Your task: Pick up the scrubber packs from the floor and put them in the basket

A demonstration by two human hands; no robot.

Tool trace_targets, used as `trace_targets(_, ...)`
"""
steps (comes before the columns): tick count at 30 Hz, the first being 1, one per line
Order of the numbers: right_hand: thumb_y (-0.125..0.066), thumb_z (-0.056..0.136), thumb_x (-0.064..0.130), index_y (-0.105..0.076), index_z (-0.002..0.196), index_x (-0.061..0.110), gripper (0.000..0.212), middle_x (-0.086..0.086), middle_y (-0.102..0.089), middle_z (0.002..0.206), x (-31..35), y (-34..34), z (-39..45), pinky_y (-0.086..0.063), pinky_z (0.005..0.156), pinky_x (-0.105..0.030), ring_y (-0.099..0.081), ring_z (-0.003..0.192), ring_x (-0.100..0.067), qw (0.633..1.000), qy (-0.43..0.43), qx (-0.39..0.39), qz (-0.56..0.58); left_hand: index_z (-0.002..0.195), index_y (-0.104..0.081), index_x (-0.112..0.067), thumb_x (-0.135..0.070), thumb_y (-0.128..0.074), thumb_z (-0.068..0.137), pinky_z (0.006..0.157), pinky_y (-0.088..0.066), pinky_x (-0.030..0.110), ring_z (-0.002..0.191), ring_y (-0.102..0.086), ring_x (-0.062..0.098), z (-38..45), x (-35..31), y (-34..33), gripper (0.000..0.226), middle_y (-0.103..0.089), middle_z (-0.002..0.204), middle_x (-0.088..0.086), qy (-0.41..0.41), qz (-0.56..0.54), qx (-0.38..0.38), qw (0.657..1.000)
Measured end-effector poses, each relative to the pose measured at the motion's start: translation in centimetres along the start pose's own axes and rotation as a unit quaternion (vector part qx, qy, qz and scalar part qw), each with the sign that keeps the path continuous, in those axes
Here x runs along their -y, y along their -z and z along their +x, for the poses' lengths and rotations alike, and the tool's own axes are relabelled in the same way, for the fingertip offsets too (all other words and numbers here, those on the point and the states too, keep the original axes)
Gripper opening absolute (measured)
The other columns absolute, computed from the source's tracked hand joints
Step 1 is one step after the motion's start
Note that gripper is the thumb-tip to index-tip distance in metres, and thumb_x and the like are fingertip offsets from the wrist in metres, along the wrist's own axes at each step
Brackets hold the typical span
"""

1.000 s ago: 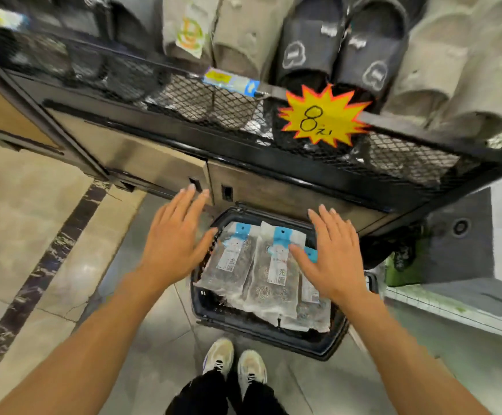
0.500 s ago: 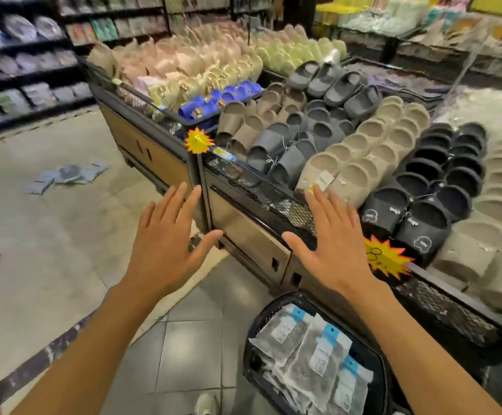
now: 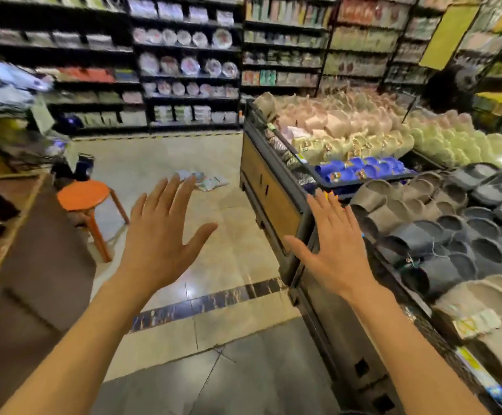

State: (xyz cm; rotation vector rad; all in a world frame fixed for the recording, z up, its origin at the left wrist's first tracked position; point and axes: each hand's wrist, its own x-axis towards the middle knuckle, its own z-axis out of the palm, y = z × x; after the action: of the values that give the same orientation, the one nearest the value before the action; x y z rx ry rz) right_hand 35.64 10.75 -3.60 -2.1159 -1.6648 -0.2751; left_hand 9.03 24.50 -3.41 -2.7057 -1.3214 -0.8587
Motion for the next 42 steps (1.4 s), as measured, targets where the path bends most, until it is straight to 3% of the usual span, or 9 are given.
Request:
trace_targets(4, -0.012, 0.088, 0.088, -0.028, 0.163, 0.016, 0.105, -0.002, -0.023, 0.171, 1.4, -2.0, 5.5, -0.001, 0.129, -0.041, -0.014, 0.16, -0.022, 0.999, 0.027, -0.001, 0.016, 0.163, -0.024, -0.018, -0.075, -0.027, 0.095, 0.124, -0.021, 0.057, 0.156, -0.024, 0.035, 2.9, 4.0, 0.0, 0.089, -0.029, 0.167, 0.014, 0.034, 0.001, -0.005, 0.999)
trace_targets(9, -0.022, 0.093, 0.084, -0.033, 0.16, 0.014, 0.098, -0.005, -0.028, 0.169, 1.4, -5.3, 12.2, -0.014, 0.128, -0.052, -0.022, 0.158, -0.024, 0.998, 0.049, -0.027, 0.042, 0.164, -0.022, -0.018, -0.074, -0.031, 0.096, 0.124, -0.024, 0.057, 0.157, -0.023, 0.032, 7.6, 8.1, -1.7, 0.088, -0.028, 0.168, 0.012, 0.059, 0.011, -0.012, 0.998)
trace_targets(13, -0.021, 0.091, 0.085, -0.03, 0.162, 0.015, 0.1, -0.004, -0.024, 0.17, -0.1, -8.3, 18.6, -0.013, 0.129, -0.051, -0.018, 0.159, -0.023, 0.997, 0.063, -0.017, 0.038, 0.163, -0.023, -0.019, -0.074, -0.033, 0.095, 0.123, -0.025, 0.058, 0.156, -0.024, 0.031, 12.4, 10.2, -4.4, 0.088, -0.03, 0.167, 0.012, 0.071, 0.009, -0.016, 0.997)
trace_targets(23, -0.018, 0.089, 0.087, -0.024, 0.164, 0.017, 0.102, -0.003, -0.017, 0.172, -6.0, -15.9, 37.8, -0.009, 0.13, -0.049, -0.012, 0.16, -0.023, 0.993, 0.088, 0.005, 0.074, 0.162, -0.027, -0.02, -0.074, -0.033, 0.096, 0.123, -0.027, 0.057, 0.155, -0.027, 0.031, 30.0, 13.8, -12.4, 0.086, -0.034, 0.166, 0.01, 0.079, 0.045, -0.003, 0.996)
trace_targets(29, -0.031, 0.091, 0.08, -0.024, 0.164, 0.016, 0.097, -0.004, -0.018, 0.172, -8.0, -19.9, 49.0, -0.011, 0.13, -0.051, -0.01, 0.16, -0.022, 0.99, 0.109, 0.011, 0.083, 0.162, -0.027, -0.021, -0.072, -0.034, 0.096, 0.122, -0.028, 0.055, 0.153, -0.03, 0.031, 39.0, 17.0, -16.7, 0.084, -0.034, 0.166, 0.009, 0.094, 0.051, -0.008, 0.994)
trace_targets(33, -0.032, 0.091, 0.079, -0.023, 0.164, 0.017, 0.097, -0.004, -0.017, 0.172, -8.4, -23.8, 56.0, -0.004, 0.13, -0.046, -0.01, 0.16, -0.022, 0.989, 0.121, 0.022, 0.085, 0.162, -0.026, -0.023, -0.072, -0.035, 0.096, 0.121, -0.029, 0.054, 0.153, -0.03, 0.031, 44.7, 20.5, -19.7, 0.083, -0.033, 0.166, 0.008, 0.108, 0.062, -0.005, 0.992)
trace_targets(38, -0.033, 0.092, 0.08, -0.026, 0.164, 0.016, 0.096, -0.006, -0.02, 0.172, -8.6, -29.8, 65.2, -0.013, 0.129, -0.052, -0.015, 0.16, -0.024, 0.989, 0.126, 0.029, 0.075, 0.162, -0.026, -0.024, -0.073, -0.031, 0.096, 0.121, -0.028, 0.056, 0.152, -0.032, 0.032, 52.7, 25.8, -24.2, 0.083, -0.034, 0.165, 0.009, 0.109, 0.062, 0.0, 0.992)
trace_targets(42, -0.036, 0.093, 0.078, -0.024, 0.164, 0.017, 0.094, -0.005, -0.018, 0.173, -8.5, -33.4, 72.9, -0.008, 0.13, -0.048, -0.012, 0.16, -0.023, 0.989, 0.124, 0.04, 0.07, 0.161, -0.029, -0.021, -0.07, -0.034, 0.097, 0.119, -0.03, 0.059, 0.15, -0.035, 0.034, 59.7, 30.3, -27.7, 0.081, -0.038, 0.163, 0.012, 0.104, 0.043, -0.012, 0.994)
